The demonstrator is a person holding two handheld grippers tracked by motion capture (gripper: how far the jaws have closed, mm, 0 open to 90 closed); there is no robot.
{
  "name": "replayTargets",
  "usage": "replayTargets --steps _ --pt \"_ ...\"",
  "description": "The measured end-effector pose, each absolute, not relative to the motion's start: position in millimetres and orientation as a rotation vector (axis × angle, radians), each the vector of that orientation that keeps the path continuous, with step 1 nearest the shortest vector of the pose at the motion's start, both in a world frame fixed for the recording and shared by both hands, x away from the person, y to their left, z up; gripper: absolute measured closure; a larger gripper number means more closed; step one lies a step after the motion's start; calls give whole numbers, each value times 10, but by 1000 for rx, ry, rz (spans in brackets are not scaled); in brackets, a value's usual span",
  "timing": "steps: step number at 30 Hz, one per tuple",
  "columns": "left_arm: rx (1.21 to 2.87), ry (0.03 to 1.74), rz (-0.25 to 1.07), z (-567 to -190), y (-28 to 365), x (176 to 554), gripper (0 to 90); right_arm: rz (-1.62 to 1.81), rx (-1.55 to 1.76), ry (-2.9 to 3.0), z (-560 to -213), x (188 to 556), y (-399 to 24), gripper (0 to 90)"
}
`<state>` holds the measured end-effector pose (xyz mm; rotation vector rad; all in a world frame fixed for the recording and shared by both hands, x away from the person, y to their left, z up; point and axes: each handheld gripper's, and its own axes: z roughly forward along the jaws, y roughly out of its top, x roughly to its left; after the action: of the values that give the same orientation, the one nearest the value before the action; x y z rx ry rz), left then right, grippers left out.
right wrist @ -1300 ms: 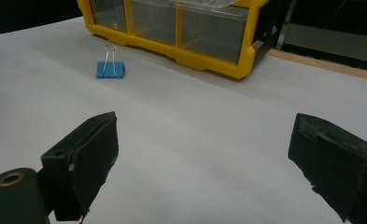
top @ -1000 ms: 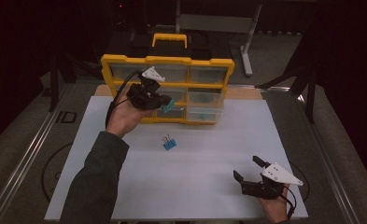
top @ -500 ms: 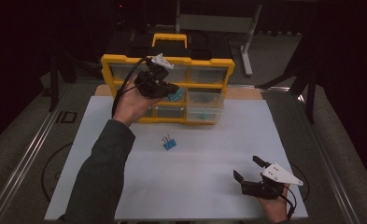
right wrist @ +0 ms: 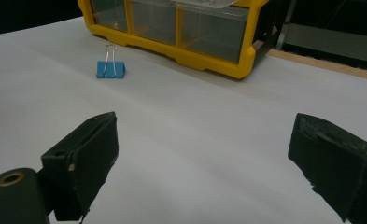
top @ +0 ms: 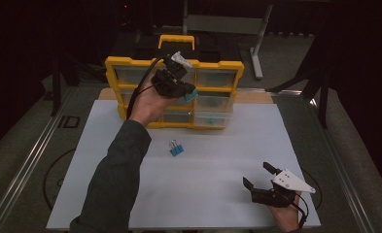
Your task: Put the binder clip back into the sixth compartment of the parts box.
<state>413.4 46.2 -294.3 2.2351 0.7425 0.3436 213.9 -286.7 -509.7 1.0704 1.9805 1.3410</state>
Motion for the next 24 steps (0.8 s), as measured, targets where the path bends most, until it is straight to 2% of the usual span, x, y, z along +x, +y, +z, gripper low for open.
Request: replayTargets --steps 24 --pt "2252 715 315 -3040 125 4170 892 1341 1069 1981 -5097 2138 -2863 84"
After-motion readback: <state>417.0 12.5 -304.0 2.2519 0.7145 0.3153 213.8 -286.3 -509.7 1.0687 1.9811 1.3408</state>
